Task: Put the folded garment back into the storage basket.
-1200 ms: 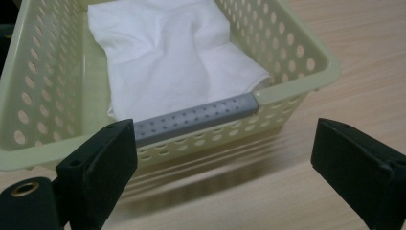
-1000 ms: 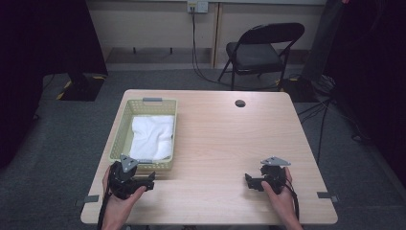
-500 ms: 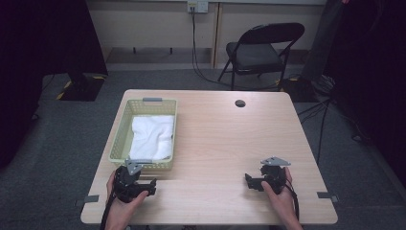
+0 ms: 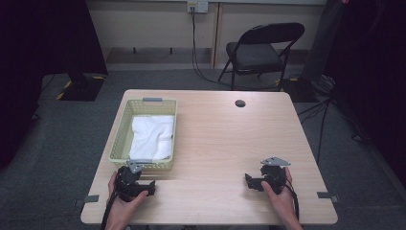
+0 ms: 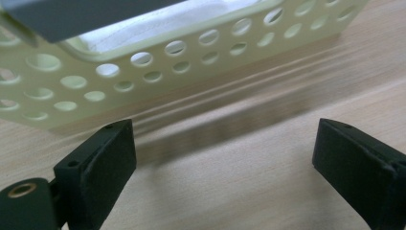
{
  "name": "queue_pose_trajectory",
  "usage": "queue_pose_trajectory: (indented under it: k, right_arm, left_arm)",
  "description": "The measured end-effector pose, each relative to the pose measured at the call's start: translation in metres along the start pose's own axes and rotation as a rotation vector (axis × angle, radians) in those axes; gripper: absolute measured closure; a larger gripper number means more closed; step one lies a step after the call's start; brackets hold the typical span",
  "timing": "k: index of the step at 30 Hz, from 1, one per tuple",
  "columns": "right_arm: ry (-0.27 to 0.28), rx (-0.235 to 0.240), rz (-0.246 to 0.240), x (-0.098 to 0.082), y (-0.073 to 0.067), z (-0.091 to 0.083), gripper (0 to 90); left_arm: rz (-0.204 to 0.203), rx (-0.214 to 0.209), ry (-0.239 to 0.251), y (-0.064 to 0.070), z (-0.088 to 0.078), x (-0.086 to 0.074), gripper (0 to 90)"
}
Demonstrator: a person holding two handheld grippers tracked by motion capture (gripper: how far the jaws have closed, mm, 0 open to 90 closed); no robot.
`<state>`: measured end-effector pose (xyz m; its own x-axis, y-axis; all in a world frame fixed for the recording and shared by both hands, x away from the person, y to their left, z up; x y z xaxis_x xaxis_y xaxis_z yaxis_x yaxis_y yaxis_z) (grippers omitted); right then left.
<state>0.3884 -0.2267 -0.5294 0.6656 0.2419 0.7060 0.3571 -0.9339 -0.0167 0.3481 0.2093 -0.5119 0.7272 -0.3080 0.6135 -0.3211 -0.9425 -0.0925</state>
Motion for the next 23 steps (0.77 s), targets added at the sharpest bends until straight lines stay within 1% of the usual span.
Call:
queue_pose_trajectory:
  k: [1, 2, 3, 4, 6, 8, 11, 12, 13, 23]
  right_arm:
    - [0.0, 0.0, 0.0, 0.0, 0.0, 0.0, 0.0]
    - [0.0, 0.0, 0.0, 0.0, 0.0, 0.0, 0.0]
    - [0.0, 0.0, 0.0, 0.0, 0.0, 0.0, 0.0]
    - [0.0, 0.0, 0.0, 0.0, 0.0, 0.0, 0.0]
    - [0.0, 0.0, 0.0, 0.0, 0.0, 0.0, 0.0]
    - [0.0, 0.0, 0.0, 0.0, 0.0, 0.0, 0.0]
    - [0.0, 0.0, 0.0, 0.0, 0.0, 0.0, 0.0]
    - [0.0, 0.0, 0.0, 0.0, 0.0, 0.0, 0.0]
    - [0.0, 0.0, 0.0, 0.0, 0.0, 0.0, 0.0]
    - [0.0, 0.0, -0.001, 0.0, 0.0, 0.0, 0.0]
  left_arm:
    - [-0.006, 0.009, 0.003, 0.0, 0.0, 0.0, 7.2]
    - [-0.012, 0.008, 0.0, 0.0, 0.001, -0.001, 7.6]
    - [-0.01, 0.003, -0.019, 0.0, 0.002, -0.002, 8.0]
    - [-0.007, 0.0, -0.026, 0.001, 0.004, -0.003, 8.0]
    - [-0.004, 0.001, -0.02, 0.002, 0.005, -0.002, 7.3]
    - [-0.014, -0.006, -0.02, 0.002, 0.006, -0.002, 6.7]
    - [-0.043, -0.025, -0.021, 0.0, 0.009, -0.003, 3.7]
    - [-0.062, -0.041, -0.026, -0.001, 0.01, -0.003, 2.3]
    - [-0.075, -0.044, -0.028, -0.002, 0.011, -0.004, 0.4]
    - [-0.084, -0.039, -0.003, -0.001, 0.013, -0.004, 0.0]
Point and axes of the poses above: each handheld gripper's, and its own axes: z roughly forward along the jaws, x roughly out of its top, y roughly to its right, the point moved 4 cm from there along z, roughly forward along the jaws, and after that the axes turned 2 degrees about z, right-handed, at the moved point
